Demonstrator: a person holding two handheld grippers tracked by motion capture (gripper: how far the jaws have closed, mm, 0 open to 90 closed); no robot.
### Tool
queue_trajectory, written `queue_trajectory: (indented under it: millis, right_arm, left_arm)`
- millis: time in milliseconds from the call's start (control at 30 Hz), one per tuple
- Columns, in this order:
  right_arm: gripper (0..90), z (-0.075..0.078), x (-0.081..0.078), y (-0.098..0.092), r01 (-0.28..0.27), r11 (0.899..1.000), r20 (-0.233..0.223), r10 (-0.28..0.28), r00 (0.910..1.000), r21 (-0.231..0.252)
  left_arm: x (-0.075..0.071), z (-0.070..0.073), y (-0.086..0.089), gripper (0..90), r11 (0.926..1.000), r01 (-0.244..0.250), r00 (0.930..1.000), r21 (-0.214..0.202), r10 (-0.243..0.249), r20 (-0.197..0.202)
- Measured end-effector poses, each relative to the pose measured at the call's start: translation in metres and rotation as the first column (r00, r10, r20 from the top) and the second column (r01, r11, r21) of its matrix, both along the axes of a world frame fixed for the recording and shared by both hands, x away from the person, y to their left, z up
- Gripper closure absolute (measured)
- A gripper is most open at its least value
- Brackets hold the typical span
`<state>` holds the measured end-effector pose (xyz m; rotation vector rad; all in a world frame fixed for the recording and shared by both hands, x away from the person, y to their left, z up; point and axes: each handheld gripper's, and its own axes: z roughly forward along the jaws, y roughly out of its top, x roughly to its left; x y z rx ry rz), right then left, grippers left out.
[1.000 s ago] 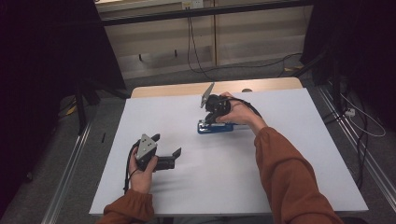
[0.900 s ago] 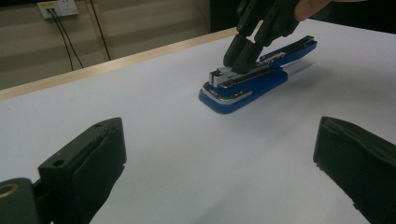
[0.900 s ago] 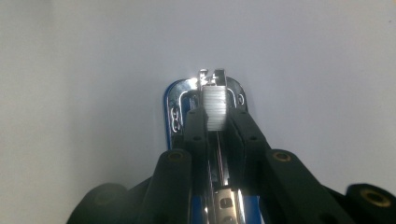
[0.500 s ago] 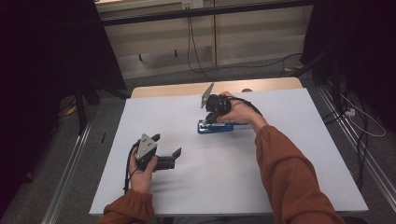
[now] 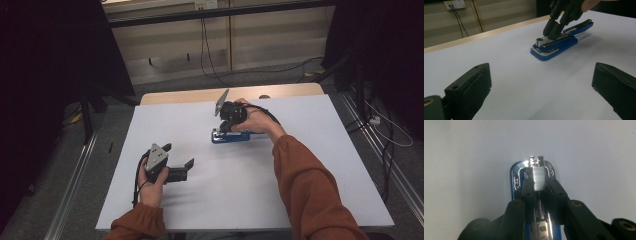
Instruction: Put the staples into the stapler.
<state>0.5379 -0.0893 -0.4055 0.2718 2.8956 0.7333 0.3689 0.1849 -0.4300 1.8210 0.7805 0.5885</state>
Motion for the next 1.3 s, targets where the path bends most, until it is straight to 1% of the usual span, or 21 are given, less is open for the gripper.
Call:
queue_trajectory:
  millis: [167, 300, 433, 500, 600, 667, 733, 767, 867, 900, 967, 1033, 1133, 1233, 1267, 1300]
  right_arm:
    - [74.9, 0.000, 0.000, -0.001, 0.006, 1.000, 0.004, -0.006, 1.0000, -0.003]
    - [74.3, 0.002, -0.001, -0.004, 0.017, 1.000, 0.004, -0.017, 0.9998, 0.006]
    - [71.8, 0.002, -0.002, -0.008, 0.036, 0.999, 0.001, -0.036, 0.9993, 0.034]
    - [69.1, 0.002, -0.003, -0.010, 0.043, 0.998, -0.006, -0.043, 0.9991, 0.047]
    - [68.3, 0.002, -0.005, -0.014, 0.055, 0.996, -0.002, -0.055, 0.9985, 0.066]
    - [62.7, 0.003, -0.006, -0.017, 0.072, 0.994, 0.003, -0.073, 0.9973, 0.082]
    - [55.0, 0.003, -0.008, -0.019, 0.109, 0.990, -0.004, -0.109, 0.9940, 0.088]
    - [54.3, 0.003, -0.008, -0.021, 0.115, 0.989, -0.003, -0.115, 0.9933, 0.093]
    - [45.4, 0.003, -0.010, -0.025, 0.153, 0.981, -0.001, -0.154, 0.9880, 0.117]
    - [45.1, 0.004, -0.011, -0.027, 0.165, 0.977, -0.002, -0.166, 0.9861, 0.132]
    - [40.0, 0.005, -0.013, -0.031, 0.188, 0.968, -0.011, -0.188, 0.9820, 0.164]
    - [36.1, 0.006, -0.015, -0.033, 0.206, 0.963, -0.007, -0.208, 0.9780, 0.175]
    - [30.6, 0.005, -0.019, -0.036, 0.221, 0.956, -0.014, -0.222, 0.9749, 0.196]
    - [24.6, 0.005, -0.024, -0.039, 0.240, 0.946, -0.001, -0.246, 0.9694, 0.219]
    - [22.9, 0.005, -0.025, -0.041, 0.247, 0.941, -0.007, -0.252, 0.9676, 0.231]
    - [19.6, 0.004, -0.026, -0.043, 0.268, 0.934, -0.003, -0.275, 0.9615, 0.236]
  left_arm:
    - [0.000, 0.000, 0.000, 2.5, 1.0000, 0.000, 1.0000, 0.001, 0.000, 0.001]
    - [0.000, 0.000, 0.000, 2.5, 1.0000, 0.000, 1.0000, 0.003, 0.000, -0.001]
    - [0.000, 0.000, 0.000, 2.6, 1.0000, 0.003, 1.0000, 0.003, -0.003, 0.000]
    - [0.000, 0.000, 0.000, 2.5, 1.0000, 0.003, 1.0000, 0.003, -0.003, 0.000]
    - [0.000, 0.000, 0.000, 2.5, 1.0000, 0.001, 1.0000, 0.004, -0.001, 0.000]
    - [0.000, 0.000, -0.001, 2.6, 1.0000, 0.001, 1.0000, 0.002, -0.001, -0.002]
    - [0.000, -0.001, -0.001, 2.5, 1.0000, 0.002, 1.0000, 0.002, -0.002, -0.001]
    - [0.000, 0.000, -0.001, 2.5, 1.0000, 0.002, 1.0000, 0.004, -0.002, 0.000]
    - [0.000, -0.001, -0.001, 2.5, 1.0000, 0.003, 1.0000, 0.004, -0.003, 0.000]
    - [0.000, -0.001, -0.001, 2.5, 1.0000, 0.002, 1.0000, 0.003, -0.002, 0.000]
    - [0.000, -0.001, -0.001, 2.6, 1.0000, -0.004, 1.0000, 0.003, 0.004, -0.003]
    - [0.000, -0.001, -0.002, 2.5, 1.0000, -0.007, 1.0000, -0.002, 0.007, -0.004]
    - [0.000, -0.001, -0.002, 2.5, 1.0000, -0.003, 1.0000, 0.003, 0.003, -0.004]
    - [0.001, -0.001, -0.001, 2.6, 1.0000, -0.002, 1.0000, 0.004, 0.002, -0.006]
    - [0.000, -0.001, -0.001, 2.5, 1.0000, -0.005, 0.9999, 0.004, 0.005, -0.009]
    - [0.000, -0.001, -0.001, 2.5, 1.0000, -0.007, 0.9999, 0.003, 0.007, -0.008]
